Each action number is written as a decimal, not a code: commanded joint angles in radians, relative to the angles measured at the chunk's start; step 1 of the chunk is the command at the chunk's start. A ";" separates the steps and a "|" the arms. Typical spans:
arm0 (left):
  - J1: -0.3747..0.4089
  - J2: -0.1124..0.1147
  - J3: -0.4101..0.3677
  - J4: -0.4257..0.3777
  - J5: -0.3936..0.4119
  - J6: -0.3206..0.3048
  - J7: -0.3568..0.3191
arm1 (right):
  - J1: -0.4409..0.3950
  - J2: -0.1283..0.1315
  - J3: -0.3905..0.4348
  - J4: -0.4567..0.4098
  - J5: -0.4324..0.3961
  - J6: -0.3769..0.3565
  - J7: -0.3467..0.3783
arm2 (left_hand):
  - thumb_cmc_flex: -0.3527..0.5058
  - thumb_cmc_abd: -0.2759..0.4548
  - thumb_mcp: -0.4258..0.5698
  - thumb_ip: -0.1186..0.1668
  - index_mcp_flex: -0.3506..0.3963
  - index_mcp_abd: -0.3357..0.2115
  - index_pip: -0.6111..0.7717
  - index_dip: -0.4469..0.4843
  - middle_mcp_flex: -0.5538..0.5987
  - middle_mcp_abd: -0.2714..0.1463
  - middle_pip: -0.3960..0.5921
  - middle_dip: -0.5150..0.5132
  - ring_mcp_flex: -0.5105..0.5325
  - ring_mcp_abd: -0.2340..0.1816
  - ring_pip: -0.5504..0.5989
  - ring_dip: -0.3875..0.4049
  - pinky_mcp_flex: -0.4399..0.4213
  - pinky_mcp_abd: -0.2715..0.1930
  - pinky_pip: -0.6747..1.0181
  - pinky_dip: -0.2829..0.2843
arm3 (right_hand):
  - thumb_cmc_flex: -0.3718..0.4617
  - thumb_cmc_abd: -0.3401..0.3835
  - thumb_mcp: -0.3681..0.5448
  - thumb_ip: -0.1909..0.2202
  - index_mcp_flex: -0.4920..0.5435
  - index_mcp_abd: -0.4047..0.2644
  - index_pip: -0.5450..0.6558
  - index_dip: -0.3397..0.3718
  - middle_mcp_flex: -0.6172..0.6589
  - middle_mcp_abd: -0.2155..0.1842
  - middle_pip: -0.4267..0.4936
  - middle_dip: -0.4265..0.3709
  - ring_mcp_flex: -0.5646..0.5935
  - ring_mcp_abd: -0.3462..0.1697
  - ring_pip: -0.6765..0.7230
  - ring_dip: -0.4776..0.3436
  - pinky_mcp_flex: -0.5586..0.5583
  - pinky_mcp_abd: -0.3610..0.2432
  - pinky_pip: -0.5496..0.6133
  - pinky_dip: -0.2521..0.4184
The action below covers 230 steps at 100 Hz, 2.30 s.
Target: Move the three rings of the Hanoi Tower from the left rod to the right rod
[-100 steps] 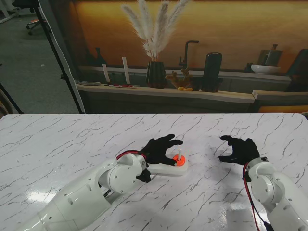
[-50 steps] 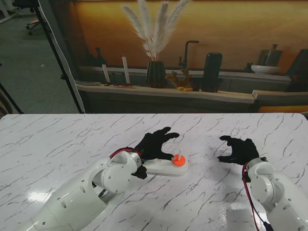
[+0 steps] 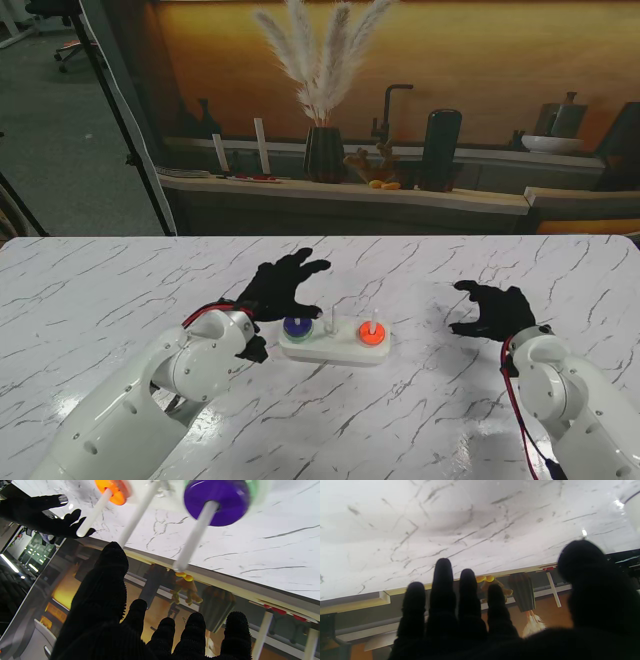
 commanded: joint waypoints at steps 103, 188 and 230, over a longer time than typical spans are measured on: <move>0.050 0.009 0.000 0.147 -0.009 0.008 0.030 | 0.000 -0.007 -0.007 -0.006 -0.001 -0.006 -0.007 | -0.011 -0.006 -0.012 0.008 0.003 0.021 0.015 0.015 0.014 -0.002 -0.002 -0.002 0.018 -0.014 0.008 0.014 0.016 0.014 0.058 0.073 | 0.009 0.015 -0.015 0.024 0.007 0.003 0.017 -0.016 0.032 -0.007 0.019 0.000 0.013 -0.013 0.021 0.004 -0.006 0.318 0.018 -0.004; 0.031 0.000 0.035 0.178 -0.024 0.046 0.049 | -0.015 -0.007 0.002 -0.022 0.004 0.005 0.004 | 0.123 0.176 -0.127 0.001 0.049 -0.011 0.044 0.031 0.071 0.000 0.012 0.013 0.080 -0.013 0.060 0.058 0.042 0.014 0.225 0.085 | 0.012 0.019 -0.018 0.024 0.005 0.005 0.018 -0.018 0.031 -0.006 0.019 -0.001 0.011 -0.013 0.021 0.004 -0.007 0.318 0.019 -0.005; 0.043 0.004 0.017 0.159 -0.030 0.049 0.031 | -0.016 -0.006 -0.001 -0.022 -0.001 0.008 0.006 | 0.131 0.121 -0.145 0.011 0.048 -0.007 0.050 0.038 0.073 0.001 0.010 0.012 0.072 -0.013 0.054 0.055 0.026 0.016 0.214 0.065 | 0.016 0.019 -0.019 0.024 0.005 0.004 0.019 -0.018 0.031 -0.006 0.020 -0.001 0.011 -0.014 0.022 0.004 -0.005 0.317 0.020 -0.005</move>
